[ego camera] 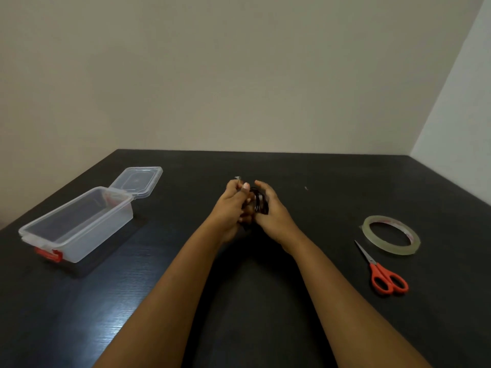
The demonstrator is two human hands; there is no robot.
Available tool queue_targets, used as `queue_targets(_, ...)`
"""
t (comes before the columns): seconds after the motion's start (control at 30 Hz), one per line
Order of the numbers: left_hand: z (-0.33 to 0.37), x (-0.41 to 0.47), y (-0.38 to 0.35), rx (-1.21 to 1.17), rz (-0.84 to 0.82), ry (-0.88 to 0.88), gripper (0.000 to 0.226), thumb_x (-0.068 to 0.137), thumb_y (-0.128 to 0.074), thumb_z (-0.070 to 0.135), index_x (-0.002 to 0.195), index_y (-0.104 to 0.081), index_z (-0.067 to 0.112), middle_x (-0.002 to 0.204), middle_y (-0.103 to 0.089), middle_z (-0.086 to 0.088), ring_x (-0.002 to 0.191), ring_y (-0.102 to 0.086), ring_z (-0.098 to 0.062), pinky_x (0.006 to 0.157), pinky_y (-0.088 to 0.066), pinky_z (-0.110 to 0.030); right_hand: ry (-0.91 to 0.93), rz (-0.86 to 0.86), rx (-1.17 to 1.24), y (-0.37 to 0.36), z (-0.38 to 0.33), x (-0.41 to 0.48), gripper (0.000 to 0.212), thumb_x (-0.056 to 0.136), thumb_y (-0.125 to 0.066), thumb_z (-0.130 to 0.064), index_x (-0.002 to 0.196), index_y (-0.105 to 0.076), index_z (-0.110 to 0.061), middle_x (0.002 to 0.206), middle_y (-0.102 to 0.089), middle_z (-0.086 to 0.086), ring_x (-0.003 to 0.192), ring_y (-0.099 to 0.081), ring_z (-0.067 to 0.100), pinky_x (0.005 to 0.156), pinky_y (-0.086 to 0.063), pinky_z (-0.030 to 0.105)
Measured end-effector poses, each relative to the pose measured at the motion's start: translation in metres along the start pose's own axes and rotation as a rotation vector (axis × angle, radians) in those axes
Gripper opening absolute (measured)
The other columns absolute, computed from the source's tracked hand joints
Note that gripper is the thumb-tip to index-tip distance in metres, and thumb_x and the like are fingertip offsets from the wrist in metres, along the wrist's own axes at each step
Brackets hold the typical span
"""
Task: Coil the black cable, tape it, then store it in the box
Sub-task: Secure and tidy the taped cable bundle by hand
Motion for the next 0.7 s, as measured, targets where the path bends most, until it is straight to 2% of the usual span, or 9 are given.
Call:
queue_targets(0.07, 0.004, -0.003, -0.001, 0.071, -0.021, -0.011, 0.006, 0.102, -0.035, 0.02, 0.1, -0.038, 0.015, 0.072, -0.042, 0.0, 0.041, -0.038, -0.002, 0.037, -0.031, -0.016, 0.055, -0.001, 0.072, 0.003, -0.003, -0.001, 0.072, 0.087, -0.052, 0.002, 0.144, -0.03, -0.037, 0.12, -0.05, -0.017, 0.112, -0.053, 0.002, 0.083, -0.048, 0.015)
queue_targets(0.17, 0.006, -0.008, -0.004, 0.137, -0.069, -0.011, 0.013, 0.101, -0.037, 0.018, 0.114, -0.037, 0.017, 0.077, -0.047, 0.0, 0.044, -0.048, 0.001, 0.04, -0.038, -0.014, 0.168, 0.051, 0.147, 0.007, -0.01, -0.002, 0.064, 0.09, -0.05, -0.001, 0.142, -0.036, -0.037, 0.137, -0.047, -0.007, 0.126, -0.045, 0.004, 0.093, -0.046, 0.02)
queue_targets(0.23, 0.007, -0.012, -0.008, 0.157, -0.1, -0.013, 0.018, 0.101, -0.036, 0.015, 0.119, -0.033, 0.017, 0.079, -0.048, -0.002, 0.043, -0.05, 0.002, 0.04, -0.039, -0.014, 0.214, 0.083, 0.123, 0.006, -0.014, -0.002, 0.053, 0.093, -0.052, -0.008, 0.138, -0.041, -0.034, 0.133, -0.054, -0.006, 0.121, -0.05, 0.002, 0.092, -0.045, 0.016)
queue_targets(0.3, 0.007, -0.013, -0.01, 0.149, -0.101, -0.005, 0.027, 0.101, -0.035, 0.009, 0.125, -0.028, 0.02, 0.08, -0.05, -0.005, 0.044, -0.052, 0.0, 0.04, -0.04, -0.015, 0.241, 0.129, 0.046, 0.004, -0.015, -0.003, 0.041, 0.095, -0.054, -0.015, 0.132, -0.044, -0.031, 0.124, -0.06, -0.007, 0.112, -0.055, -0.003, 0.084, -0.046, 0.008)
queue_targets(0.4, 0.006, -0.011, -0.008, 0.194, -0.101, -0.024, 0.034, 0.099, -0.035, 0.004, 0.124, -0.024, 0.023, 0.078, -0.051, -0.008, 0.048, -0.05, -0.006, 0.043, -0.042, -0.018, 0.283, 0.238, 0.006, 0.005, -0.014, -0.005, 0.034, 0.093, -0.059, -0.019, 0.122, -0.047, -0.031, 0.112, -0.061, -0.006, 0.106, -0.057, 0.001, 0.083, -0.047, 0.014)
queue_targets(0.47, 0.007, -0.012, -0.01, 0.283, -0.131, -0.061, 0.032, 0.1, -0.033, 0.005, 0.124, -0.023, 0.024, 0.074, -0.05, -0.005, 0.044, -0.048, -0.002, 0.041, -0.039, -0.015, 0.33, 0.328, -0.043, 0.01, -0.016, -0.005, 0.032, 0.09, -0.062, -0.022, 0.118, -0.05, -0.031, 0.106, -0.059, -0.007, 0.104, -0.056, 0.005, 0.084, -0.047, 0.019)
queue_targets(0.57, 0.008, -0.014, -0.019, 0.406, -0.165, -0.144, 0.028, 0.1, -0.033, 0.007, 0.122, -0.026, 0.022, 0.08, -0.051, 0.002, 0.047, -0.055, 0.003, 0.045, -0.043, -0.011, 0.404, 0.41, -0.139, 0.013, -0.021, -0.006, 0.032, 0.088, -0.066, -0.024, 0.118, -0.056, -0.028, 0.102, -0.058, -0.01, 0.098, -0.056, 0.002, 0.082, -0.046, 0.014)
queue_targets(0.63, 0.005, -0.012, -0.021, 0.491, -0.172, -0.176, 0.03, 0.099, -0.035, 0.009, 0.12, -0.028, 0.029, 0.081, -0.055, 0.002, 0.052, -0.054, 0.0, 0.05, -0.044, -0.016, 0.433, 0.453, -0.18, 0.014, -0.022, -0.007, 0.029, 0.088, -0.066, -0.021, 0.116, -0.062, -0.024, 0.102, -0.058, -0.013, 0.096, -0.057, 0.0, 0.082, -0.046, 0.01)
queue_targets(0.7, 0.0, -0.008, -0.017, 0.547, -0.164, -0.161, 0.033, 0.098, -0.037, 0.012, 0.119, -0.027, 0.035, 0.077, -0.055, -0.004, 0.054, -0.049, -0.01, 0.05, -0.042, -0.025, 0.446, 0.517, -0.196, 0.017, -0.021, -0.007, 0.021, 0.089, -0.065, -0.018, 0.109, -0.067, -0.022, 0.099, -0.062, -0.011, 0.09, -0.06, 0.0, 0.079, -0.05, 0.014)
Point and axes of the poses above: each hand's wrist, its own x-axis towards the middle knuckle, its own y-axis out of the back of the hand, z = x × y, the point moved 3 cm from there along x, towards the middle knuckle
